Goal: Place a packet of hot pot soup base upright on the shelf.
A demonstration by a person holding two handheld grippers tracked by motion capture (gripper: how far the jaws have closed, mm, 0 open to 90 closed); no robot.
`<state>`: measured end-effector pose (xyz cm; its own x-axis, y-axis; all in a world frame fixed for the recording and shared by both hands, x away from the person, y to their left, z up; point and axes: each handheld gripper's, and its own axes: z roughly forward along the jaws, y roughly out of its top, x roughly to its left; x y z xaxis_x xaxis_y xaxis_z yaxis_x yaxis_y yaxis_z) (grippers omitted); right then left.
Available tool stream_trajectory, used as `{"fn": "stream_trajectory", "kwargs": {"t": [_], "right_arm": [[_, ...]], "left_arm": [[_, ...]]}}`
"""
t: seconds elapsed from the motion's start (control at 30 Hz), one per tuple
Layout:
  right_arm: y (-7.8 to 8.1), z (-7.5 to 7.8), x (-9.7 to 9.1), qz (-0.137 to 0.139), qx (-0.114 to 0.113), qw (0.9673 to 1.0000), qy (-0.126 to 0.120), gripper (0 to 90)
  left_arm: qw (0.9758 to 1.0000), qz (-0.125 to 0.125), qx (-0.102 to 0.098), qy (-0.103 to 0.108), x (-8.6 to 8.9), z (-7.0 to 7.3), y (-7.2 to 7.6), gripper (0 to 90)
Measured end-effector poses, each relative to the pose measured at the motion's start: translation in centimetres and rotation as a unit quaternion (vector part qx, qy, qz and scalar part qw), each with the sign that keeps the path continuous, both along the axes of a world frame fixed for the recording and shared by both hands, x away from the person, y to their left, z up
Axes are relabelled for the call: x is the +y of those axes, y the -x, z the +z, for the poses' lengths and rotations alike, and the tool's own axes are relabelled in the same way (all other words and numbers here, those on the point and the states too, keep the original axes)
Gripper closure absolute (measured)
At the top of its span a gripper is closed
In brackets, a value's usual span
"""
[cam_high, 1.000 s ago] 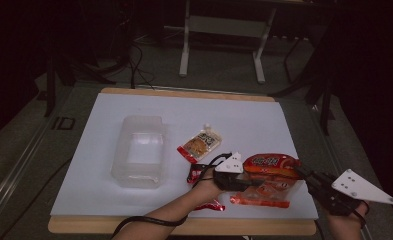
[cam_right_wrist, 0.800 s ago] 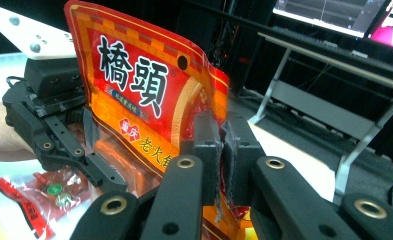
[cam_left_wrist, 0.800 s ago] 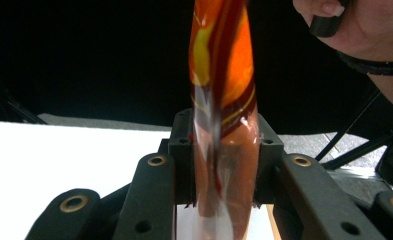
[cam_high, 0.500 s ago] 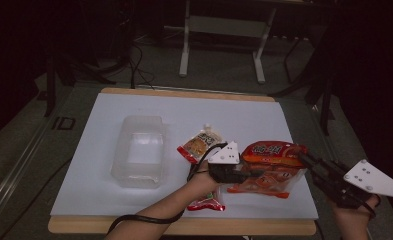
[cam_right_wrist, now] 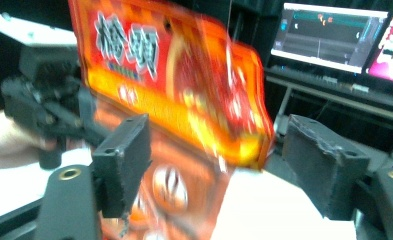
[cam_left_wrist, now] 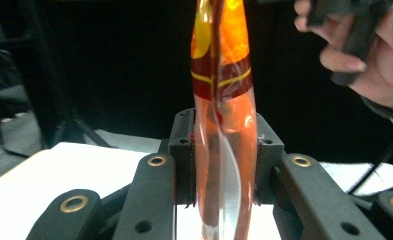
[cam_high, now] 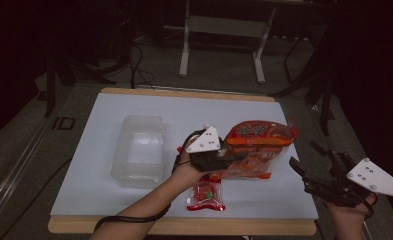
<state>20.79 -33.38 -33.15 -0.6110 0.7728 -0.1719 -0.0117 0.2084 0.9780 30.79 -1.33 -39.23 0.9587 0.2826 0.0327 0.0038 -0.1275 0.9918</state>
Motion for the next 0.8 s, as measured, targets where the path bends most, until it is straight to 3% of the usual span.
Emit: {"fn": "stream_trajectory", "kwargs": {"t": [0.1, 0.37, 0.53, 0.8], "right_arm": [[-0.3, -0.3, 0.1, 0.005, 0.014, 0.9998, -0.009, 13.5], [-0.6, -1.6, 0.3, 0.024, 0.032, 0.9988, -0.029, 11.4], [-0.7, -2.5, 0.7, 0.034, 0.043, 0.9984, -0.016, 10.7], [-0.9, -3.5, 1.3, 0.043, 0.048, 0.9979, -0.005, 11.1]], "left_arm": [[0.9997, 0.022, -0.001, 0.013, 1.2, 0.6, -0.3, 71.4], [0.9974, 0.066, -0.013, 0.025, 4.1, 1.8, -0.6, 71.3], [0.9944, 0.099, -0.020, 0.031, 6.3, 2.4, -0.8, 71.3], [0.9873, 0.150, -0.030, 0.042, 10.3, 3.3, -0.8, 71.3]]}}
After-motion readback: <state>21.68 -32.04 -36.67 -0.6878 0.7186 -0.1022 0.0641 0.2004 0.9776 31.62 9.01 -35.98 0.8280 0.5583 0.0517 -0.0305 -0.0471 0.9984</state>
